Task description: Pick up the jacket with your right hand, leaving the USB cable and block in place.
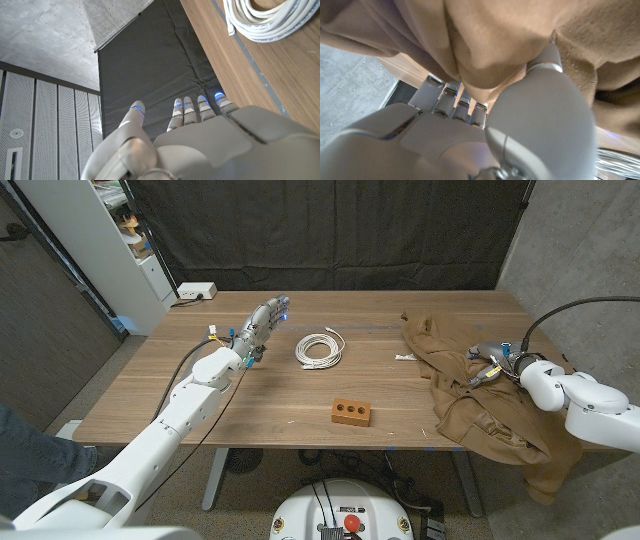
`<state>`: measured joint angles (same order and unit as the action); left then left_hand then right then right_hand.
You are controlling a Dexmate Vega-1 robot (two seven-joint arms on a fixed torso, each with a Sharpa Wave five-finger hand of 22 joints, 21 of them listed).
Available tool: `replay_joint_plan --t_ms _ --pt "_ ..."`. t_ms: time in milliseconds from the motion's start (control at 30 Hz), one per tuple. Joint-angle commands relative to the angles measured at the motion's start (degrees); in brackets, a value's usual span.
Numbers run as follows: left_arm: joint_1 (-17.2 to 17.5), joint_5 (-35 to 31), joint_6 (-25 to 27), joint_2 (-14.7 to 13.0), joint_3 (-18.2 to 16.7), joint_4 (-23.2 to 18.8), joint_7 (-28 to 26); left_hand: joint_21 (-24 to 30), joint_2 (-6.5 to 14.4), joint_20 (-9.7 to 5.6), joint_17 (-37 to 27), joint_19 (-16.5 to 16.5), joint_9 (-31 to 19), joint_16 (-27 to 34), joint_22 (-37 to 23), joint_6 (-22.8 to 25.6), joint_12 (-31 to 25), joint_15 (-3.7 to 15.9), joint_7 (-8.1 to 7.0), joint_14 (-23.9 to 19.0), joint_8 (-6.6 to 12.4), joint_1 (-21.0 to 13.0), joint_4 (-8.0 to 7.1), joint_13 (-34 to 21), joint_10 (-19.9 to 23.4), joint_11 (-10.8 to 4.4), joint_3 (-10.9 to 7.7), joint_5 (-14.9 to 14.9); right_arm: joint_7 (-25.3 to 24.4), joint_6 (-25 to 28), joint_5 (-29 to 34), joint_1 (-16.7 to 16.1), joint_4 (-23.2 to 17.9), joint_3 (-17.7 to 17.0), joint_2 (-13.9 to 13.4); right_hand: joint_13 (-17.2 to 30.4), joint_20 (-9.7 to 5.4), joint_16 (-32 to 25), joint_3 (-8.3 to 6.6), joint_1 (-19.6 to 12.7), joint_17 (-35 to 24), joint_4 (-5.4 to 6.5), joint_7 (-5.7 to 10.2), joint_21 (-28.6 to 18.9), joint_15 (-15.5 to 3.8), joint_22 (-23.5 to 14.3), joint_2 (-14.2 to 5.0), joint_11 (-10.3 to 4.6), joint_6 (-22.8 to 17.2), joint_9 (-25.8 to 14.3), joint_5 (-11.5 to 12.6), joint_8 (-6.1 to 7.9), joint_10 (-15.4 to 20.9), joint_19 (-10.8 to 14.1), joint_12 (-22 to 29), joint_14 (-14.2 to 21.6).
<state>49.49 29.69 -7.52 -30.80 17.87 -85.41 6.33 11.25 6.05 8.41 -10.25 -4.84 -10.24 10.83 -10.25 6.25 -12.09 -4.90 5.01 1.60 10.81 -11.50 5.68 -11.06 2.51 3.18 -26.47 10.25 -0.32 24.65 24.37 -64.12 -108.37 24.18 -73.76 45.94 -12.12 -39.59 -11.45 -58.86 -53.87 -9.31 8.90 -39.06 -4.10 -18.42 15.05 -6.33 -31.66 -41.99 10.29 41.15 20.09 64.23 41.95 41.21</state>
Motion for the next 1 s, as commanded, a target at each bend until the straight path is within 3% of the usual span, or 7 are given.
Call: replay_joint_plan --t_ms 33,300,1000 --pt "-0.65 -0.08 -0.17 0.35 0.17 0.61 0.21 0.21 -0.15 0.53 -0.22 0.01 -0.18 -0.06 -0.22 0.55 -0.11 -0.38 -0.14 0.17 0.17 0.26 -0.31 -0.23 0.13 -0.17 -0.14 -0.14 -4.62 -0.26 -1.09 -2.07 -0.77 -2.74 -0.36 1.76 -0.50 0.88 -1.06 -24.35 -1.17 0.57 0.14 -1.55 -8.99 -0.66 -23.13 -0.09 -1.05 -1.82 0.58 1.35 0.58 -0.26 0.85 1.14" --pt "-1.10 0.07 -0.46 0.61 0.25 1.39 0.65 0.22 -0.15 0.52 -0.22 0.02 -0.19 -0.05 -0.22 0.62 -0.08 -0.39 -0.10 0.17 0.18 0.27 -0.32 -0.23 0.08 -0.12 -0.15 -0.13 -6.21 -0.18 -1.72 -2.93 -1.63 -4.25 -1.28 3.60 -0.49 1.87 -1.43 -24.97 -2.30 0.64 -0.15 -3.24 -9.00 -1.27 -23.11 -0.38 -1.95 -2.36 0.72 2.08 0.78 -0.85 1.65 2.03" --pt "-2.10 0.17 -1.04 0.96 0.40 2.86 1.41 0.25 -0.16 0.59 -0.21 0.05 -0.19 -0.05 -0.22 0.79 -0.13 -0.41 -0.09 0.18 0.19 0.29 -0.32 -0.24 0.20 -0.11 -0.18 -0.13 -9.67 1.90 -5.68 -7.72 -5.14 -9.88 -5.43 5.86 -0.54 4.87 -2.44 -25.74 -3.71 0.90 -0.66 -7.20 -9.01 -2.33 -23.11 -0.36 -5.04 0.09 0.86 1.80 2.52 -1.81 2.34 3.56"
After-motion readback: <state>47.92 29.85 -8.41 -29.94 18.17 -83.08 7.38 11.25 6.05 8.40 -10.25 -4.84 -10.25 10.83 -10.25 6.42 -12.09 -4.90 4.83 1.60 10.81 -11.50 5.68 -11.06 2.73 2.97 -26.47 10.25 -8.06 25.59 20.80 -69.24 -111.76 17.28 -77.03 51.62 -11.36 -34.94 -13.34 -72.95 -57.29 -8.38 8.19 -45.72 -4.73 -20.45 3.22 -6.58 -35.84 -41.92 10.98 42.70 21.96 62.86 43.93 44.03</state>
